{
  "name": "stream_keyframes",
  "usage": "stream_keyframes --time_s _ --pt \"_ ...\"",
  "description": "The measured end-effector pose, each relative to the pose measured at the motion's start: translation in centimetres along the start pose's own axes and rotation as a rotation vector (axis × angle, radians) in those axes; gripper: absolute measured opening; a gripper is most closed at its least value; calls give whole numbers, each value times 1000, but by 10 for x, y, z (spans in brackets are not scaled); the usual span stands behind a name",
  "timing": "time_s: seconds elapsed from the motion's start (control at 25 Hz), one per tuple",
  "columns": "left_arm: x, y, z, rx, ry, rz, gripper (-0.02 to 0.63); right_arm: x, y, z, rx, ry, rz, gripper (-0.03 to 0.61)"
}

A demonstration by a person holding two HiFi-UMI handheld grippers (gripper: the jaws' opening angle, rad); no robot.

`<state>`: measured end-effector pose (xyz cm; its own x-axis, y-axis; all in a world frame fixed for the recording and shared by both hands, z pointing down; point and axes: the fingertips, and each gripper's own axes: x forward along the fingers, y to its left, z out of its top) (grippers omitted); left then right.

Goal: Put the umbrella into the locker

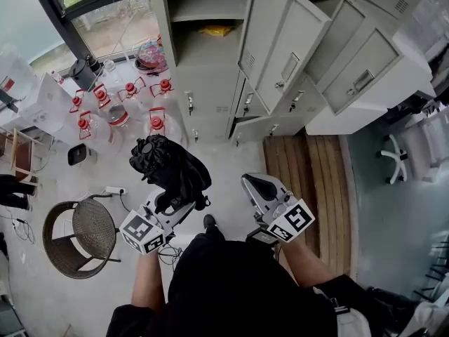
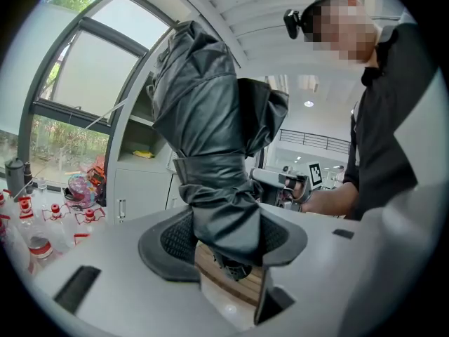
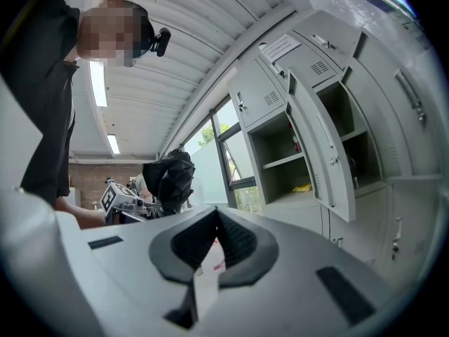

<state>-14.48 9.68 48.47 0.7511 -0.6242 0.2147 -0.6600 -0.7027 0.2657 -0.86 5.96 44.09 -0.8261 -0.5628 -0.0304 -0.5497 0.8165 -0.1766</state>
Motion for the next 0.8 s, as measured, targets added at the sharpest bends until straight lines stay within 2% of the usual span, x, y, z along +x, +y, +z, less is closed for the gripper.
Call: stream_keyframes --time_s 0.28,0.52,0.64,0.8 --pt "35 42 15 -1 3 -38 212 37 -28 6 -31 9 -7 12" --pt "74 74 23 -20 27 -46 212 53 -47 9 -99 29 51 12" --pt "99 89 33 -23 33 -43 212 60 -74 12 -100 20 57 11" --pt "131 106 47 -70 10 -34 212 74 -116 17 -81 20 71 11"
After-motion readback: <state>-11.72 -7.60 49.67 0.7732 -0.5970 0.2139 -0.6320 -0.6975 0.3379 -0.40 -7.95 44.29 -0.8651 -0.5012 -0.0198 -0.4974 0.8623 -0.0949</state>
